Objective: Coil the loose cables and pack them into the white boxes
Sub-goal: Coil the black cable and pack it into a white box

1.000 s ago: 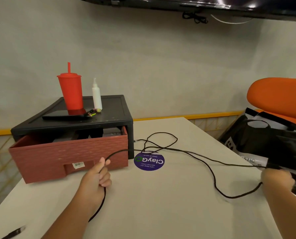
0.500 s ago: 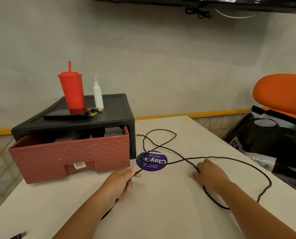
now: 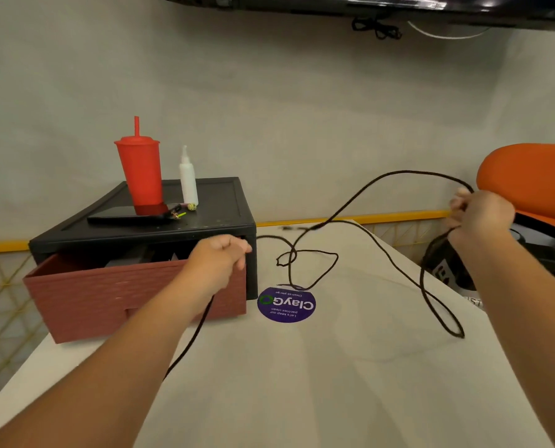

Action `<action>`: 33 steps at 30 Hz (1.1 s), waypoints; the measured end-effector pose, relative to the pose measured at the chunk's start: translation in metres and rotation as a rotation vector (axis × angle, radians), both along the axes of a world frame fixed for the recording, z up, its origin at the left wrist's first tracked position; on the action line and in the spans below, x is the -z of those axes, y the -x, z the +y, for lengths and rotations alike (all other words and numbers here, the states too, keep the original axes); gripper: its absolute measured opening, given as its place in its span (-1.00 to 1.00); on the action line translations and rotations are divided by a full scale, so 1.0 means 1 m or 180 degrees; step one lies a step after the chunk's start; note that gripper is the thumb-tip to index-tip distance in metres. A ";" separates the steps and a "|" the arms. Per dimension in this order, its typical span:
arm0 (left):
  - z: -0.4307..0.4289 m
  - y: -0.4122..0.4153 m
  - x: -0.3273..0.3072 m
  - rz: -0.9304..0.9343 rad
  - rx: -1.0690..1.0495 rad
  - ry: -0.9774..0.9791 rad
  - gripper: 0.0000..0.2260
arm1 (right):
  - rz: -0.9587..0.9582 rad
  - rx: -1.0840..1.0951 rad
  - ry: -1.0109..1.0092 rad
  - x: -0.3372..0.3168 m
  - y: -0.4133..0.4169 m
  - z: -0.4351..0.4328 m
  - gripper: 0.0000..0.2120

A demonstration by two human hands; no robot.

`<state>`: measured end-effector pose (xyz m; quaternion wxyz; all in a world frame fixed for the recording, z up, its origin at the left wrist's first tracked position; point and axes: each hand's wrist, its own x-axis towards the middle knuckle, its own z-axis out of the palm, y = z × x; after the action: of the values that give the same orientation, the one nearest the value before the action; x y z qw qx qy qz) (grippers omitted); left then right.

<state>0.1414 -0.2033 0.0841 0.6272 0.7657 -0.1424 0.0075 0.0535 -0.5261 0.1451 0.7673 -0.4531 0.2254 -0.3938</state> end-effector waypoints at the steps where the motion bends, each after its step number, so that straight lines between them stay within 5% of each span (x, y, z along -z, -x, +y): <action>1: 0.000 0.001 -0.006 -0.0063 -0.0062 0.0052 -0.76 | 0.0122 0.0183 0.0139 0.003 0.002 -0.005 -0.76; 8: 0.002 0.008 -0.081 -0.0230 -0.0163 0.0746 -0.84 | 0.0698 0.0586 0.0725 0.062 -0.006 -0.002 -0.86; 13: 0.000 0.010 -0.126 -0.0659 0.0228 0.0631 -0.85 | 0.3291 -0.0292 0.3724 0.099 -0.018 0.035 -0.76; 15: -0.002 0.013 -0.133 -0.0686 0.0326 0.0618 -0.86 | 0.3458 -0.0438 0.4366 0.106 -0.019 0.058 -0.68; 18: -0.006 0.015 -0.137 -0.0633 0.0455 0.0672 -0.86 | 0.2845 -0.0659 0.4924 0.113 -0.023 0.092 -0.59; 24: -0.014 0.019 -0.125 -0.0395 0.0647 0.0831 -0.85 | 0.2123 -0.2505 0.4226 0.134 -0.039 0.161 -0.45; 28: -0.012 0.020 -0.123 -0.0217 0.0750 0.1153 -0.86 | 0.2131 -0.2876 0.3581 0.155 -0.050 0.186 -0.40; 33: 0.004 0.014 -0.129 -0.0109 0.0693 0.1591 -0.87 | 0.2314 -0.2823 0.3783 0.155 -0.057 0.188 -0.70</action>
<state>0.1275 -0.1988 0.2129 0.7913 0.5671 -0.2282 -0.0121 0.1104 -0.3378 -0.0104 0.3630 -0.9295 0.0139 0.0633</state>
